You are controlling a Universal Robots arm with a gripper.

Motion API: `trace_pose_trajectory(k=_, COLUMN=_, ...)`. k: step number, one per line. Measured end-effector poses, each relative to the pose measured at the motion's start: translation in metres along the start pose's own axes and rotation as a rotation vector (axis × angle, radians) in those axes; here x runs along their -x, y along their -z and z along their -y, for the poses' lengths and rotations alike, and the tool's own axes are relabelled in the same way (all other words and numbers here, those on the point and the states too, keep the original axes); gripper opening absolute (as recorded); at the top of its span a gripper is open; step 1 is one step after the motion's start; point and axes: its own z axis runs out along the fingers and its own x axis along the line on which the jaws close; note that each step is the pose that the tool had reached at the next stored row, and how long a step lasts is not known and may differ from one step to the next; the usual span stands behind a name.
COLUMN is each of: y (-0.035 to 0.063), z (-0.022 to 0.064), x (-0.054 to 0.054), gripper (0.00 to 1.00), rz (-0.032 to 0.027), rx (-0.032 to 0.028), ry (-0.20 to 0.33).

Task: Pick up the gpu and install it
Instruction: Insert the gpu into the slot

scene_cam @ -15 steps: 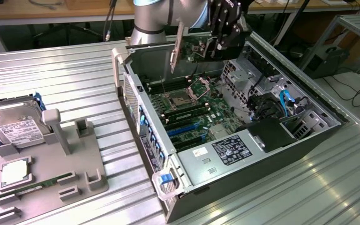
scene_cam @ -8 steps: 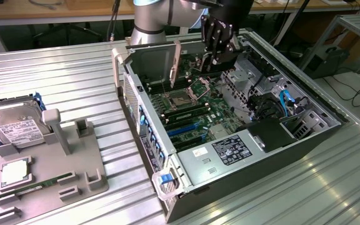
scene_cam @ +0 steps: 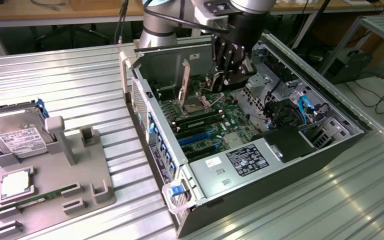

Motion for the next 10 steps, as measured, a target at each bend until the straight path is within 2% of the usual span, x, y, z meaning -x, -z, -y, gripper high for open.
trace_pose_trajectory(k=2, y=-0.0029, z=-0.0006, x=-0.0018, gripper=0.27, rz=0.0025, rx=0.0005, ry=0.012)
trace_pose_trajectory(k=10, y=-0.0082, z=-0.0067, x=-0.0097, gripper=0.27, rz=0.0040, rx=0.0015, ry=0.036)
